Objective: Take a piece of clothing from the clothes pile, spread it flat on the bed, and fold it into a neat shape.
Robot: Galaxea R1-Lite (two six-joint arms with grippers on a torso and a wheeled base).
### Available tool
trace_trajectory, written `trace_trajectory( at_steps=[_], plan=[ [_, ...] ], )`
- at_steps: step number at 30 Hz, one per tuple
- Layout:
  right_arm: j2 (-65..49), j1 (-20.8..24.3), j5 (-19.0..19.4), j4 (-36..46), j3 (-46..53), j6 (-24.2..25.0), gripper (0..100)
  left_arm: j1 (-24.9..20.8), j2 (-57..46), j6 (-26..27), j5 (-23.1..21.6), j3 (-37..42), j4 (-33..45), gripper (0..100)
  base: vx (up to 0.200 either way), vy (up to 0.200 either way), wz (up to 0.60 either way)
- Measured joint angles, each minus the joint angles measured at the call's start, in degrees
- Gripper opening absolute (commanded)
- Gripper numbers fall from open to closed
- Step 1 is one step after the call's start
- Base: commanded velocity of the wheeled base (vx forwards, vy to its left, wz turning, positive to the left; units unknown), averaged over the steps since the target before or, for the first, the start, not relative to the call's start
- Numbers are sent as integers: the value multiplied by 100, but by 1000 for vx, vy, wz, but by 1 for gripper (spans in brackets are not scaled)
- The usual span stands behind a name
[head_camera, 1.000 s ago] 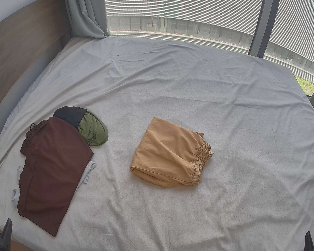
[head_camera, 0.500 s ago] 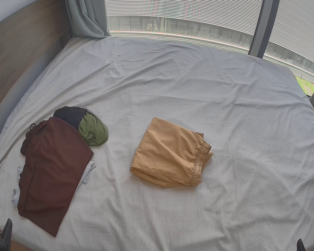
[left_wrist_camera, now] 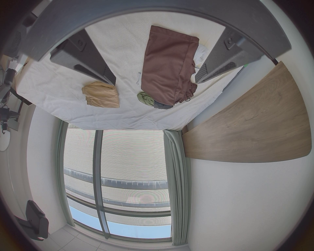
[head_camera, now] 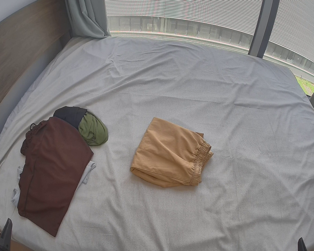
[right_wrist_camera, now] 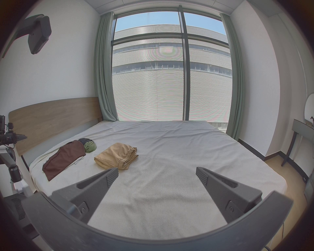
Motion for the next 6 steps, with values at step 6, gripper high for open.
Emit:
trace_trajectory(
  at_steps=[6],
  plan=[
    [2, 0, -5, 0, 0, 1, 100, 0, 0, -1, -1, 0, 0, 100, 0, 0, 0]
  ],
)
